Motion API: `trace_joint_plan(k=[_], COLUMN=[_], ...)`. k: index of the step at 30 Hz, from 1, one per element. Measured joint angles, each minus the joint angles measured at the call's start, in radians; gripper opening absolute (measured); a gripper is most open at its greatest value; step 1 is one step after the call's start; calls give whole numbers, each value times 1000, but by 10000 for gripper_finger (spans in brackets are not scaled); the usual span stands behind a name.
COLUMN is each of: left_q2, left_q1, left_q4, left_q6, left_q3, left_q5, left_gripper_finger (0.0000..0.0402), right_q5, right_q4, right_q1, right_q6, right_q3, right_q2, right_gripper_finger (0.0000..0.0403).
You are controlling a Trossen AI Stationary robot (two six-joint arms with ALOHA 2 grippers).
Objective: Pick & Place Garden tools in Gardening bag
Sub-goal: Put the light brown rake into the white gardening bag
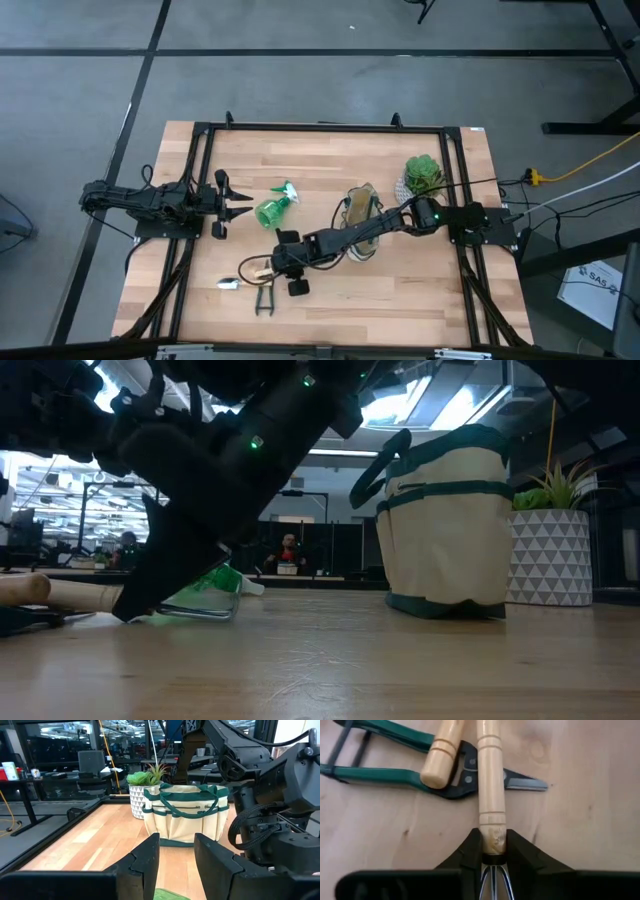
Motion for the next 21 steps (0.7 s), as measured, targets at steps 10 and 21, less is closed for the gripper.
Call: trace_joint_plan(k=[10, 21], left_q2=[0, 0], left_q1=[0, 0], left_q4=[0, 0], left_q6=[0, 0], left_q3=[0, 0], left_q5=[0, 0], left_gripper_finger=[118, 118], right_q5=[-113, -112], right_q4=[-165, -362], right_q1=[1, 13], right_q6=[8, 37], right_q3=[-2, 0], right_q2=[-102, -306], right_gripper_finger=[62, 62])
